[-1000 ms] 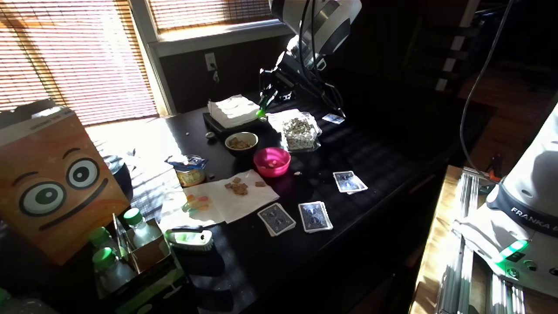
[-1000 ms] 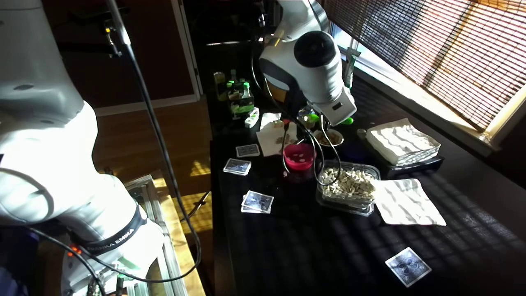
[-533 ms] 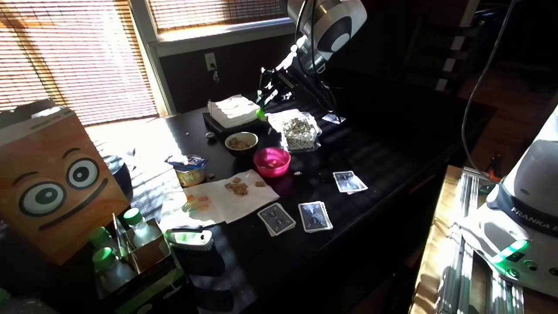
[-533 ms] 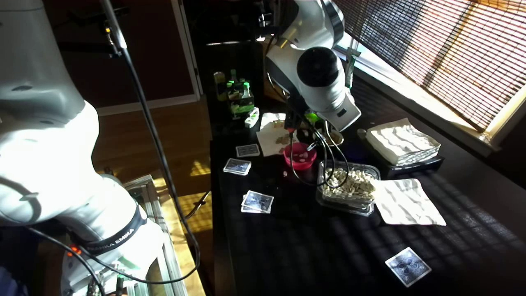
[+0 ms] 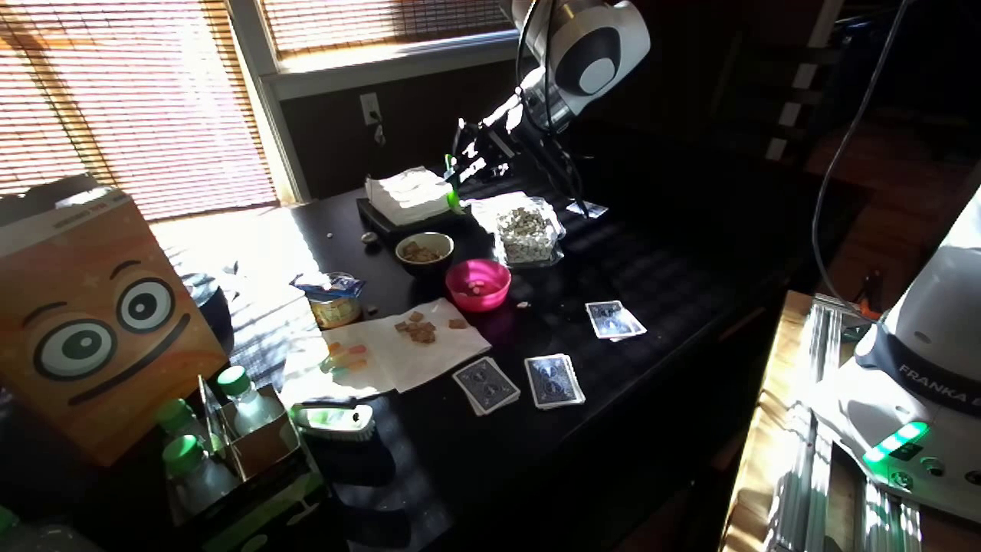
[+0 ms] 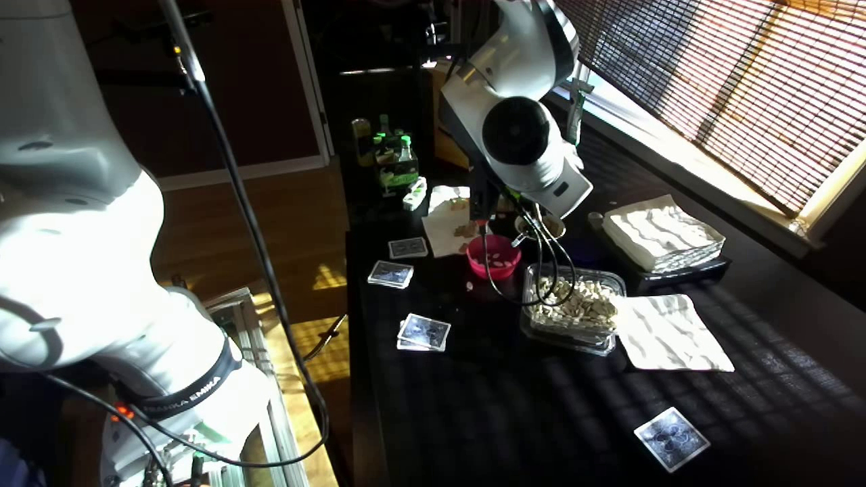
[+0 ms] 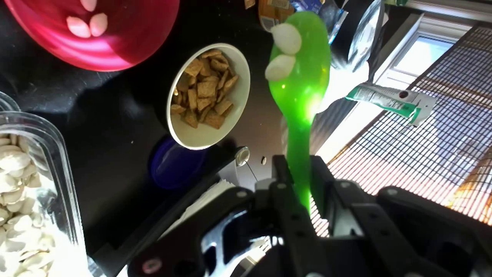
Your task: Transfer a spoonful of contents from the transparent bowl to the pink bowl
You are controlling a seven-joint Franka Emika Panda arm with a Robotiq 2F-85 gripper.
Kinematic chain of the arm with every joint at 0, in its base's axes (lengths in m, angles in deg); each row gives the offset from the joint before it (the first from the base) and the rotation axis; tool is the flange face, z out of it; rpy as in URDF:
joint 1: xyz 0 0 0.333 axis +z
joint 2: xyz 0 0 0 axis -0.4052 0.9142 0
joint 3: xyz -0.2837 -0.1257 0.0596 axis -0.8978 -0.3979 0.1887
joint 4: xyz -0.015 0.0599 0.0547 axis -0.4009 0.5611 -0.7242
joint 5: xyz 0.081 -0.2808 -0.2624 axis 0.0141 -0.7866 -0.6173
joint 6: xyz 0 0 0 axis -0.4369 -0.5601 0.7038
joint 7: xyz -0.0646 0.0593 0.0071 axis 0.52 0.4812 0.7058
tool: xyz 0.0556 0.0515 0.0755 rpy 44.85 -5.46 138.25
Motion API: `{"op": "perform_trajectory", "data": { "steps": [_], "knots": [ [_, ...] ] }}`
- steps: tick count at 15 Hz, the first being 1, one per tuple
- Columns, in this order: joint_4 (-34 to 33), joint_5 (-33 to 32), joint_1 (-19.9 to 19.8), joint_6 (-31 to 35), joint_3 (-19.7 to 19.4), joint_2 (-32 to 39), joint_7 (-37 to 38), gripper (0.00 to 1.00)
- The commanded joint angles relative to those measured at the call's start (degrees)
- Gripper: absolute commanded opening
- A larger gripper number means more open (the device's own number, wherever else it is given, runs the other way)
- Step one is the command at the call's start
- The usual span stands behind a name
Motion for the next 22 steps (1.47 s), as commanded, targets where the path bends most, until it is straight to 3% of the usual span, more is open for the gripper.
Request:
{"op": "perform_trajectory", "data": {
  "steps": [1,11,12,17,22],
  "knots": [
    [1.27,4.10,-1.07,-4.22,-0.20,-1.27,-5.15,0.05],
    [2.79,11.53,-2.86,-10.35,-1.22,-1.67,-16.45,0.05],
    [3.23,11.49,1.97,-12.06,-6.47,-2.01,-16.64,0.05],
    [4.67,10.58,4.71,-17.60,-11.15,-2.41,-19.93,0.05],
    [5.53,9.60,6.01,-19.60,-13.30,-2.73,-19.81,0.05]
  ]
}}
